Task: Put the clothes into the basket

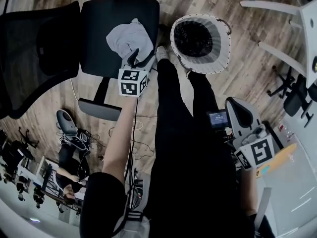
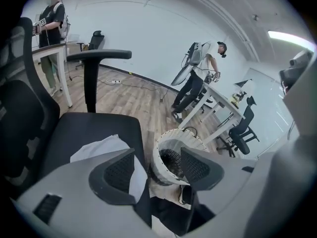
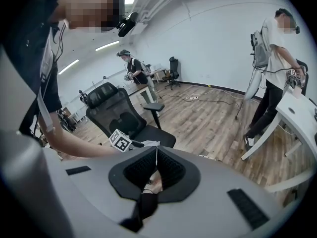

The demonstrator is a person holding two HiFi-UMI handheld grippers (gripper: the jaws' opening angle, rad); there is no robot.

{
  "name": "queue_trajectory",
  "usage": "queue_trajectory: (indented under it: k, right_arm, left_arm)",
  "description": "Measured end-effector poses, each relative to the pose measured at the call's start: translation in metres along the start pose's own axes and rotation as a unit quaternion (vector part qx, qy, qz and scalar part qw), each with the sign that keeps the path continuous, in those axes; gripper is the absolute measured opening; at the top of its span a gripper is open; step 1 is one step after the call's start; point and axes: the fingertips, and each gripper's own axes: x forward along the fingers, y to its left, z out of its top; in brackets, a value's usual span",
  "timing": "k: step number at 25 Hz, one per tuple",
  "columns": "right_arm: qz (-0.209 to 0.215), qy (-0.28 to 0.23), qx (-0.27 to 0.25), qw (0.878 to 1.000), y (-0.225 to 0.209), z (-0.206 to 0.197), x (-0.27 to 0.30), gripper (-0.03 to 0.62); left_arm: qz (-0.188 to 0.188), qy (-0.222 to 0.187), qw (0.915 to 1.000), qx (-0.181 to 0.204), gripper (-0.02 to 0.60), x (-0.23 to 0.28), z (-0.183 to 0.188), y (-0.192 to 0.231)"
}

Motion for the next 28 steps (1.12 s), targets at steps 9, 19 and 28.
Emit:
queue_trajectory:
  k: [9,19,28]
  right_arm:
    - [0.015,0.055,0.006,0.998,-0.003,-0.021,0.028,0.017]
    - [0.028,0.069,0.032,0.997,-0.004,-0.033,0.054,0.017]
    - [0.024,0.088,0.052,0.994,-0.013,-0.052,0.062,0.017]
  left_arm:
    - [0.073,0.043,0.9961,0.024,0.398,0.043,-0.031,0.071]
    - [0.089,0.115,0.9874,0.062,0.477,0.094,-0.070,0.114]
    - [0.079,0.155,0.9823,0.069,0.484,0.122,-0.098,0.125]
